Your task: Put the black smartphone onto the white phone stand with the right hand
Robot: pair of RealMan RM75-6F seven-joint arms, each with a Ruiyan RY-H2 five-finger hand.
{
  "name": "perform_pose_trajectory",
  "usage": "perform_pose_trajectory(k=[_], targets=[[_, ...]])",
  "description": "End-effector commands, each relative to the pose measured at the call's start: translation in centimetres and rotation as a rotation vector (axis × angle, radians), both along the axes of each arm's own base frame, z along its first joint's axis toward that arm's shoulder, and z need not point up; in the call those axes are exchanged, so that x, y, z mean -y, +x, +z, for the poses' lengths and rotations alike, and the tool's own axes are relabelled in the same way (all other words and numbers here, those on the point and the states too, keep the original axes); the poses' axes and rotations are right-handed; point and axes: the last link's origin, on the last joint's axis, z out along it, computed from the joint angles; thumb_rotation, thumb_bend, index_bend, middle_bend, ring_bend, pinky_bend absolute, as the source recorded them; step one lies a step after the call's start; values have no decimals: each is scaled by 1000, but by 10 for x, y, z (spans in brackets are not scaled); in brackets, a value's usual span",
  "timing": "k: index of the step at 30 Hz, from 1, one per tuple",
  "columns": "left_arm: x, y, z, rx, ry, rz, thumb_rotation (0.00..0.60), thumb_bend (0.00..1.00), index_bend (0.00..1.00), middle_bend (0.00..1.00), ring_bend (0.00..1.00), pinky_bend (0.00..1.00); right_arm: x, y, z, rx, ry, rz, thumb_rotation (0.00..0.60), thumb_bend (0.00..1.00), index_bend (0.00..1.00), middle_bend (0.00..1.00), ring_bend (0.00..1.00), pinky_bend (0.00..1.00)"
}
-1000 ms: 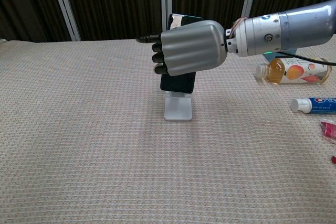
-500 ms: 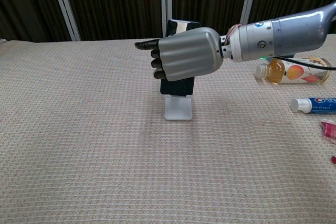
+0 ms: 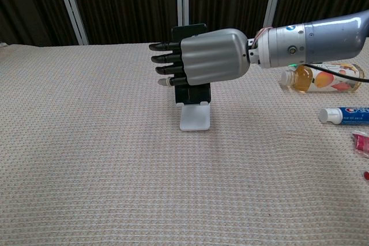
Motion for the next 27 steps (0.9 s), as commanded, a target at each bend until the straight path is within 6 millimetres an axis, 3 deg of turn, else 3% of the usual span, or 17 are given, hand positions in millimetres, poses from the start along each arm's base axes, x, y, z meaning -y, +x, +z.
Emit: perform_pose_trajectory(k=[1,5,12,16,22,27], targets=[[0,1,0,2,0,-3,600,0,0,0,0,0,-1,-3,8,29,-2,-7,600,182,106,100,46,47],[0,2,-1,6,-6,-8,600,0,0,0,0,0,-2,-6,28,120,-8,-31,600,182,107,101,52,48],[2,7,0,20,-9,-35,600,0,0,0,0,0,-14,-37,91,363,-49,-156,600,181,99,98,58,42],[5,13,2,29,-2,-67,600,0,0,0,0,0,-42,-71,130,625,-58,-353,600,166,79,80,56,26],[9,20,3,45,6,-113,600,0,0,0,0,0,-79,-108,153,870,-51,-638,600,14,4,4,8,2],[13,27,5,70,16,-156,600,0,0,0,0,0,-126,-149,168,1117,-53,-957,600,0,0,0,0,0]])
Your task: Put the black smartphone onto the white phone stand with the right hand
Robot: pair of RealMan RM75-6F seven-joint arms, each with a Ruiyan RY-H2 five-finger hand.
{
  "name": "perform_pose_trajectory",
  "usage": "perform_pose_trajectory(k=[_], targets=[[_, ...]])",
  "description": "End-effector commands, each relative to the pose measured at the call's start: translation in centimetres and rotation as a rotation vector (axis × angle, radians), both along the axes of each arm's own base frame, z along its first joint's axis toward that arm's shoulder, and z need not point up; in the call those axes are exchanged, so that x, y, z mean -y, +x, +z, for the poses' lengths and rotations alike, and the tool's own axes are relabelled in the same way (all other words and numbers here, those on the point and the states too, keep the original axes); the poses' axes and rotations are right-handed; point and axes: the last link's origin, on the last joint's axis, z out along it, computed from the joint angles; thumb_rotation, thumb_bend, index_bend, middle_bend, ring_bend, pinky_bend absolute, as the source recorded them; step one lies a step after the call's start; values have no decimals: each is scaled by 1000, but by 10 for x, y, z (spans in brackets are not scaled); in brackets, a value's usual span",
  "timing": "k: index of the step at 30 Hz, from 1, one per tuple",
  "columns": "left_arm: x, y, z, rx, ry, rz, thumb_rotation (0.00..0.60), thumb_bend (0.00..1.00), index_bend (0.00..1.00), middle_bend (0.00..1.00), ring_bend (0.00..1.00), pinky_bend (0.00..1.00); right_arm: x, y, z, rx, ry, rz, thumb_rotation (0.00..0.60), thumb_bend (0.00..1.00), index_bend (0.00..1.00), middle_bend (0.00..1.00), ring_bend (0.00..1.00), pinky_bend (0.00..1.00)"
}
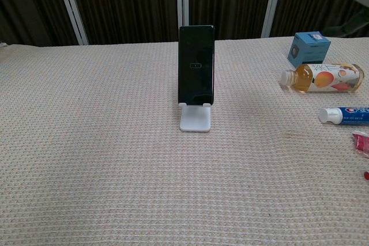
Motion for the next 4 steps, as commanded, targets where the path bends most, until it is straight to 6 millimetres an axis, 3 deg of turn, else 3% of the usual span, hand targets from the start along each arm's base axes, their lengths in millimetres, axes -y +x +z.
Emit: perform_pose_trajectory(k=[1,4], targets=[[3,3,2,16,6,-23,600,0,0,0,0,0,-47,-51,29,289,16,-343,600,0,0,0,0,0],[6,6,2,22,4,-42,600,0,0,0,0,0,-68,-71,30,362,58,-463,600,0,0,0,0,0]])
